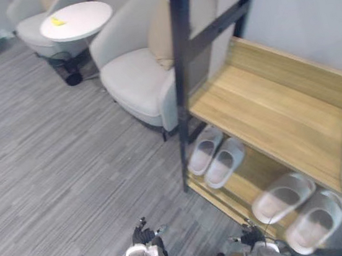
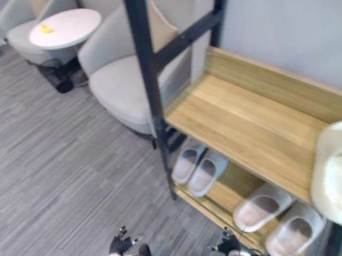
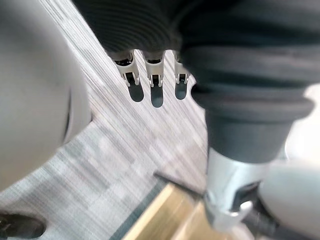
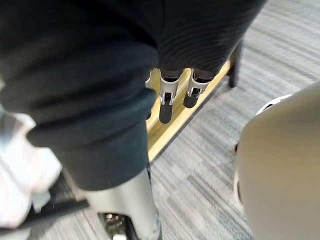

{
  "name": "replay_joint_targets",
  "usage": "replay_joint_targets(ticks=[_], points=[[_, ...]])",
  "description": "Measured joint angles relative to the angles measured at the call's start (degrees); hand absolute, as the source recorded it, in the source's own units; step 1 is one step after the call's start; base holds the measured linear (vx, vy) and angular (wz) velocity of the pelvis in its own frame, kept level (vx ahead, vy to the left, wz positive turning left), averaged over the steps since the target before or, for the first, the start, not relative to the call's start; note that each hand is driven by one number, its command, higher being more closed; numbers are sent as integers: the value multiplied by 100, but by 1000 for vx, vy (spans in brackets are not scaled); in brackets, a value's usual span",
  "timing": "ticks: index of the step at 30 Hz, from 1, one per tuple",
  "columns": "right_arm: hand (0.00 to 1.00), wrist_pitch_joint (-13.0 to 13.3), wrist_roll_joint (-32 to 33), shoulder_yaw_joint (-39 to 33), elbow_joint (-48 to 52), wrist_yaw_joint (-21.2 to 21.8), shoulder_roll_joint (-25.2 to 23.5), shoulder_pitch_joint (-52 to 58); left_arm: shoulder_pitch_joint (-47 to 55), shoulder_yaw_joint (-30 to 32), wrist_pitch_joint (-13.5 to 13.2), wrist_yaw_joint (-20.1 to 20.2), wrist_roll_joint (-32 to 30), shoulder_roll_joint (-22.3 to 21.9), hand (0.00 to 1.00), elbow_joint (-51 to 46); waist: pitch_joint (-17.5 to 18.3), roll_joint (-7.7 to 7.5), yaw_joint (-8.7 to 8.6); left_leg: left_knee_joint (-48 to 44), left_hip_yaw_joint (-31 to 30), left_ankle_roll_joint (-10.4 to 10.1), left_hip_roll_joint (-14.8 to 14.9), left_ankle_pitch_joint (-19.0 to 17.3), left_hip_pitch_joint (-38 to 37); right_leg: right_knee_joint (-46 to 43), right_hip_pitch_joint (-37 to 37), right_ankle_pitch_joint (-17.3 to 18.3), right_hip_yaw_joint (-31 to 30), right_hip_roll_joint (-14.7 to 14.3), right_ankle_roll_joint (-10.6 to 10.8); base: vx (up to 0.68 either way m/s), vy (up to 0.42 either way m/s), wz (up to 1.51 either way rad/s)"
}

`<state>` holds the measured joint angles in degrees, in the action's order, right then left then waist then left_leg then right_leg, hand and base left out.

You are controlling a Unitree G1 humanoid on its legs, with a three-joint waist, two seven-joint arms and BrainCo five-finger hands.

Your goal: Organize the slippers on the shoe rack

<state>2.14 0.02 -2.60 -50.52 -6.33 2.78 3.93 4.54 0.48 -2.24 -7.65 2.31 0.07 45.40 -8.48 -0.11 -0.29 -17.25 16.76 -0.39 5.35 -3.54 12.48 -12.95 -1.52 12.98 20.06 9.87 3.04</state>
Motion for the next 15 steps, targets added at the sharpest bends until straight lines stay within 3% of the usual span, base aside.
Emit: replay_joint_targets(ticks=[2,4,12,14,15], points=[[0,15,1,1,23,13,-130,-102,64,-59,14,1,-32,168,0,86,-21,-135,39,1351,-144,16,-415,573,-633,352,-277,-53,141,122,49,-61,130,64],[0,27,1,0,22,17,-172,-133,154,-87,19,-2,-65,202,0,160,5,-73,25,2346,-294,75,-612,1088,-1109,402,-388,-11,150,128,107,-62,73,45],[0,2,-1,0,-144,19,-281,-168,65,-91,12,-1,-116,300,0,452,-10,-67,31,2371,-458,185,-752,984,-1080,547,-499,57,-133,55,219,-25,28,14],[0,-1,-4,-3,-208,23,-296,-184,69,34,11,0,-114,297,0,468,-2,-151,33,2366,-387,241,-850,904,-1075,486,-444,125,-217,156,327,79,72,-3],[0,-21,-9,-4,-214,28,-292,-158,81,86,7,1,-106,314,0,467,29,-230,51,2334,-271,305,-971,785,-1097,368,-408,223,-220,326,488,152,77,2]])
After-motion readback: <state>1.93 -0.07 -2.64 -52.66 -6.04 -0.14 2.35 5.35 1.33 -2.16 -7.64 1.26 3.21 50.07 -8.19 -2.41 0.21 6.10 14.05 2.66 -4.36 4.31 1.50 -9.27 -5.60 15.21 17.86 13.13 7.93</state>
